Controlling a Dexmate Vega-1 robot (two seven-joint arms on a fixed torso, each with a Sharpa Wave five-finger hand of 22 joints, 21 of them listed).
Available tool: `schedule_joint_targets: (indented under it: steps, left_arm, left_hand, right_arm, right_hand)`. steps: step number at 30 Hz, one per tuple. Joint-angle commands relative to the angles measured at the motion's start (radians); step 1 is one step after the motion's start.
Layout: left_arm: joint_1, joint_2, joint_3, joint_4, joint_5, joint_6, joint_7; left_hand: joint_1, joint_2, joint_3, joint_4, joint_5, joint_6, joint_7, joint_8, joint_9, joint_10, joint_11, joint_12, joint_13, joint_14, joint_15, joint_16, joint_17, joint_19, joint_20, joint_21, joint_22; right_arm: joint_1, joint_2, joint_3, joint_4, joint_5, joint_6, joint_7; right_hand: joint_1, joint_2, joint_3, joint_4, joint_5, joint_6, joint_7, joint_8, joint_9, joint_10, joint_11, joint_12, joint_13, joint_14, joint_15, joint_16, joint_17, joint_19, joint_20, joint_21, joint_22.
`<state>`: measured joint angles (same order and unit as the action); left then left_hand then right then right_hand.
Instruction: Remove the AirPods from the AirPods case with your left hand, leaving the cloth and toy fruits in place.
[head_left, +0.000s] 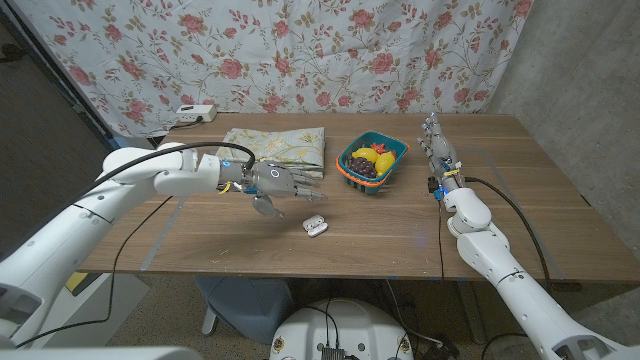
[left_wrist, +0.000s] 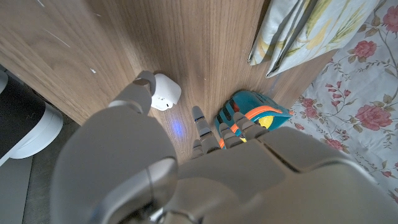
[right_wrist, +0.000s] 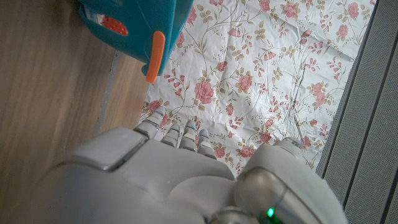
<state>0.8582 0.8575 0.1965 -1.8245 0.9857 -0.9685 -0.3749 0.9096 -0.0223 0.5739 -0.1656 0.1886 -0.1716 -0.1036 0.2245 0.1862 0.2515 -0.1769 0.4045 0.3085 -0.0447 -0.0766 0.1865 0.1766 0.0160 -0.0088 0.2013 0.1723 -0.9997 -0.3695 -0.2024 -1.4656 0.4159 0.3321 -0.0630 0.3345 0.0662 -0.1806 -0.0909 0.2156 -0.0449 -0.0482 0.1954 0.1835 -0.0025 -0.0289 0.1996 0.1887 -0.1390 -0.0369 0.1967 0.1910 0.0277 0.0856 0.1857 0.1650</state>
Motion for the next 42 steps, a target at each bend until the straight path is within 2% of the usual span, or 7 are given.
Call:
schedule_joint_targets:
  steps: [1, 11, 17, 19, 30, 33, 42]
  left_arm:
    - [-0.006, 0.011, 0.039, 0.014, 0.038, 0.02, 0.067]
    - [-0.013, 0.023, 0.067, 0.024, 0.079, 0.045, 0.12]
    - [-0.018, 0.031, 0.08, 0.026, 0.064, 0.057, 0.122]
    - [-0.013, 0.03, 0.078, 0.042, 0.056, 0.055, 0.156]
    - [-0.016, 0.029, 0.112, 0.044, 0.047, 0.087, 0.146]
    - [-0.014, 0.03, 0.117, 0.054, 0.073, 0.083, 0.197]
    - [-0.019, 0.033, 0.139, 0.059, 0.062, 0.1, 0.185]
  left_hand:
    - [0.014, 0.0, 0.006, -0.003, 0.001, -0.091, 0.0, 0.005, -0.001, -0.005, -0.002, 0.003, 0.005, -0.002, 0.0, -0.003, 0.003, 0.002, 0.006, -0.005, 0.002]
    - [0.024, 0.007, 0.009, -0.004, 0.002, -0.086, 0.001, 0.006, -0.001, -0.003, -0.002, 0.004, 0.005, -0.001, 0.0, -0.003, 0.003, 0.001, 0.007, -0.005, 0.002]
    - [0.027, 0.008, 0.009, -0.005, 0.002, -0.078, -0.001, 0.008, -0.001, -0.004, -0.002, 0.003, 0.005, -0.001, 0.0, -0.003, 0.003, 0.002, 0.006, -0.005, 0.002]
    - [0.028, 0.008, 0.008, -0.005, 0.002, -0.082, 0.0, 0.006, -0.001, -0.002, -0.002, 0.004, 0.005, -0.001, 0.0, -0.003, 0.002, 0.002, 0.005, -0.005, 0.002]
    - [0.03, 0.007, 0.004, -0.003, 0.002, -0.08, 0.001, 0.005, -0.001, -0.008, -0.002, 0.002, 0.005, -0.004, 0.0, -0.005, 0.002, 0.001, 0.003, -0.006, 0.002]
    - [0.03, 0.007, 0.003, -0.002, 0.002, -0.074, 0.002, 0.007, -0.001, -0.009, -0.003, 0.002, 0.005, -0.005, -0.001, -0.005, 0.002, 0.001, 0.004, -0.006, 0.002]
    - [0.031, 0.008, 0.0, -0.001, 0.002, -0.072, 0.002, 0.006, -0.001, -0.008, -0.002, 0.003, 0.005, -0.006, 0.001, -0.005, 0.002, 0.0, 0.002, -0.007, 0.002]
  right_arm:
    - [0.001, -0.004, -0.003, -0.009, -0.003, -0.012, -0.007]
    - [0.004, -0.003, -0.007, -0.014, -0.008, -0.014, -0.012]
    - [0.01, -0.002, -0.012, -0.009, -0.009, -0.017, -0.01]
    - [0.012, 0.0, -0.012, -0.005, -0.009, -0.016, -0.01]
    - [0.02, 0.001, -0.016, 0.001, -0.012, -0.028, -0.009]
    - [0.023, 0.002, -0.018, 0.004, -0.011, -0.035, -0.006]
    - [0.026, 0.004, -0.017, 0.008, -0.011, -0.043, -0.005]
  right_hand:
    - [0.008, 0.001, 0.001, -0.001, 0.002, -0.002, -0.004, -0.001, 0.003, 0.002, -0.009, -0.003, 0.003, 0.002, -0.017, 0.004, 0.0, -0.006, 0.004, 0.0, 0.003]
    - [0.008, 0.001, 0.001, -0.001, 0.001, -0.002, -0.004, -0.002, 0.003, 0.002, -0.008, -0.003, 0.003, 0.002, -0.018, 0.004, 0.0, -0.005, 0.004, 0.0, 0.003]
    - [0.009, 0.001, 0.001, -0.001, 0.001, -0.002, -0.004, -0.001, 0.003, 0.002, -0.009, -0.003, 0.003, 0.003, -0.018, 0.004, 0.0, -0.005, 0.004, 0.0, 0.003]
    - [0.009, 0.001, 0.001, -0.001, 0.001, -0.002, -0.004, -0.001, 0.003, 0.002, -0.009, -0.003, 0.003, 0.003, -0.018, 0.004, 0.0, -0.005, 0.004, 0.0, 0.003]
    - [0.009, 0.002, 0.002, -0.002, 0.001, -0.002, -0.005, -0.002, 0.003, 0.002, -0.009, -0.003, 0.003, 0.003, -0.018, 0.004, 0.0, -0.005, 0.004, 0.0, 0.003]
    - [0.01, 0.002, 0.002, -0.002, 0.001, -0.002, -0.005, -0.002, 0.003, 0.002, -0.009, -0.003, 0.003, 0.003, -0.019, 0.004, 0.0, -0.006, 0.004, 0.0, 0.003]
    - [0.011, 0.003, 0.003, -0.002, 0.001, -0.002, -0.005, -0.002, 0.003, 0.002, -0.008, -0.003, 0.003, 0.004, -0.018, 0.004, 0.0, -0.005, 0.006, 0.0, 0.003]
